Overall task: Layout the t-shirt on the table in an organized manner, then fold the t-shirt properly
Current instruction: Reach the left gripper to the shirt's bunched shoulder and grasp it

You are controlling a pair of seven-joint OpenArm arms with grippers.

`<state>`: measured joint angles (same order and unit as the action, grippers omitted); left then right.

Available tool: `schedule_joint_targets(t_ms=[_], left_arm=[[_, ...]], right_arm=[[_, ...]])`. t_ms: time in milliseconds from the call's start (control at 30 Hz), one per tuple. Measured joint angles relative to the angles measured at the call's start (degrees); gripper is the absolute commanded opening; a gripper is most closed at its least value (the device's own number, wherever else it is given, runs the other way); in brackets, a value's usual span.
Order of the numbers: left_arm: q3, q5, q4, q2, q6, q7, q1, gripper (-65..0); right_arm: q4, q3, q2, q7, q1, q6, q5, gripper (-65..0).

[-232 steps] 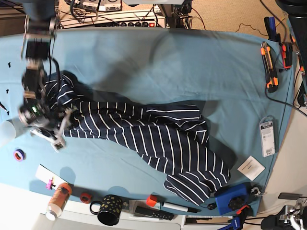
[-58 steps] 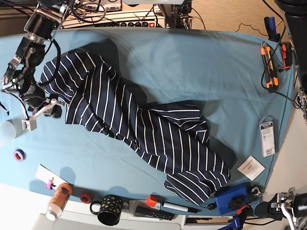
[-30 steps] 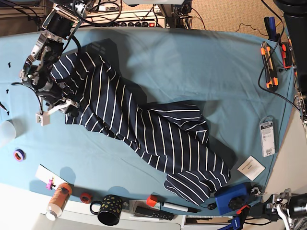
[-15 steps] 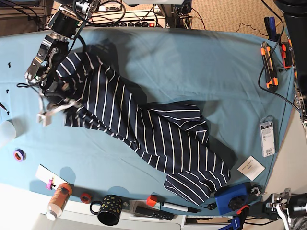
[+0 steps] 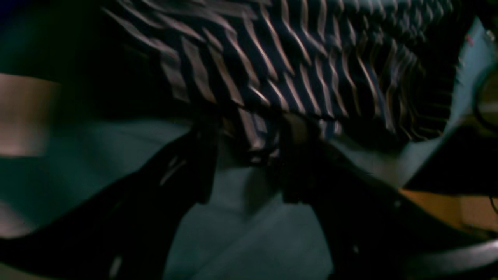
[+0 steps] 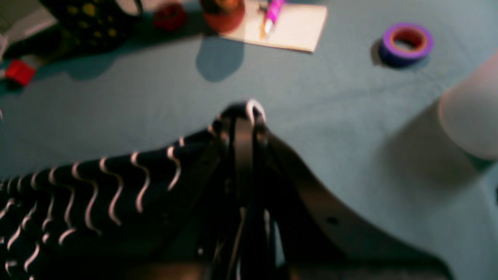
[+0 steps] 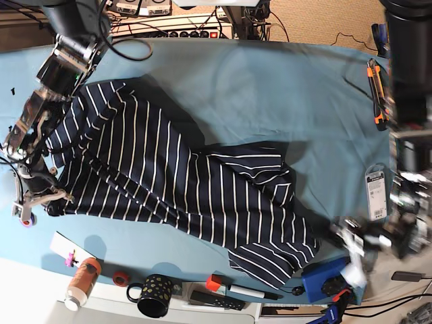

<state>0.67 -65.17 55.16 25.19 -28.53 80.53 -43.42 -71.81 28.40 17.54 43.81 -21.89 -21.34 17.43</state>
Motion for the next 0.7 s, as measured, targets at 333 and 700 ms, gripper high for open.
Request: schedule_joint_targets(t_ms=[333,700], left_arm=[[0.0,0.6,17.6,-9.2,-2.7,0.0,14.8,-40.4],[0.0,29.8,43.7,-11.8,-1.6,-6.6,33.6,-40.3]], right_arm=[[11.8,-0.2,2.7,-5.4,-3.5,-3.1,-0.3,-65.0],[11.8,0.0,5.9,-3.4,-5.9,-3.1,-1.8,-65.0]])
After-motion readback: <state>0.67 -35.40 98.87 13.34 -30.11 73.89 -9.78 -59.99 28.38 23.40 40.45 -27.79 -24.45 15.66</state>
